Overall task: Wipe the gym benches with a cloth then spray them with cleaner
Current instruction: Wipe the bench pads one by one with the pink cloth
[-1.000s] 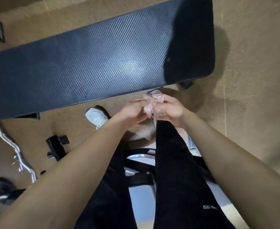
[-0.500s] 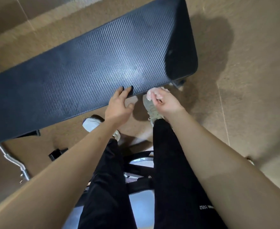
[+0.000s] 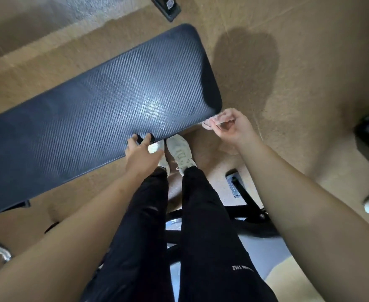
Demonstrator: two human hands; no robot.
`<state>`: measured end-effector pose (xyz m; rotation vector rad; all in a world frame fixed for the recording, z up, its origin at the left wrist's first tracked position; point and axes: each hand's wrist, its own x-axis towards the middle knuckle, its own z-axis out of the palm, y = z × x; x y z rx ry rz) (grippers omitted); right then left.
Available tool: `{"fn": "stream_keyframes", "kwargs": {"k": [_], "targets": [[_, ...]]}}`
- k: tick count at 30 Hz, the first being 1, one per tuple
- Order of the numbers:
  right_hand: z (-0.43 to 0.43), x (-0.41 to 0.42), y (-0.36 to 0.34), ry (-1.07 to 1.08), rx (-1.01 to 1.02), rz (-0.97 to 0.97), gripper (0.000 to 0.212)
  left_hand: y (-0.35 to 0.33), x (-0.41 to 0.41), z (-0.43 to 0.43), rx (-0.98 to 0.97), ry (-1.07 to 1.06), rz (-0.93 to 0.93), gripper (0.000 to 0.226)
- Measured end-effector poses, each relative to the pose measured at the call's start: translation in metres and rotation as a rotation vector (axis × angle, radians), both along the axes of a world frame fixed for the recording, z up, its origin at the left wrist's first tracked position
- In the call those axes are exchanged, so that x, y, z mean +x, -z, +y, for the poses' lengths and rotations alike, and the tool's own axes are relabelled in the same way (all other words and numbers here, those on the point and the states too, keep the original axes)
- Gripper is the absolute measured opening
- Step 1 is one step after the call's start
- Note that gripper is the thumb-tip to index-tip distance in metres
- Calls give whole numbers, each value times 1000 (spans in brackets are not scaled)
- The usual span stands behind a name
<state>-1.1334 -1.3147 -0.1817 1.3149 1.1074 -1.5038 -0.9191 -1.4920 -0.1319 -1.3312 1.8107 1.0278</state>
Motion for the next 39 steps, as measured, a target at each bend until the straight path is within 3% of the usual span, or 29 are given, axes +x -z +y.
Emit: {"fn": "stream_keyframes", "kwargs": {"k": [2, 4, 7, 11, 16, 19, 25, 28, 34, 37, 39], "targets": [[-1, -9, -4, 83, -5, 27, 15, -3, -2, 3, 6, 9, 0, 73], [0, -15, -5, 65, -5, 43, 31, -3, -3, 3, 6, -3, -8, 75], [-5, -26, -14, -195, 41, 127, 27, -4, -5, 4, -7, 6, -9, 77], [-18, -45, -12, -407, 119, 220, 55, -9, -15, 3, -35, 190, 60, 77], [-48, -74, -8, -509, 114, 247, 21, -14, -57, 2, 15, 256, 156, 75], [-70, -89, -14, -536, 85, 282, 35, -16, -83, 6, 15, 303, 184, 73], [-104, -127, -18, -648, -86, 305, 40, -8, -134, 32, 52, 346, 112, 76], [-112, -146, -22, -736, -268, 289, 40, -5, -148, 47, 19, 270, 28, 75], [-84, -199, -66, -754, -376, 308, 33, -20, -201, 57, 85, -39, -89, 64], [-51, -224, -92, -841, -323, 377, 15, -42, -239, 57, 71, -294, 8, 60], [-32, -241, -108, -943, -296, 440, 17, -59, -267, 61, 43, -462, 155, 49]]}}
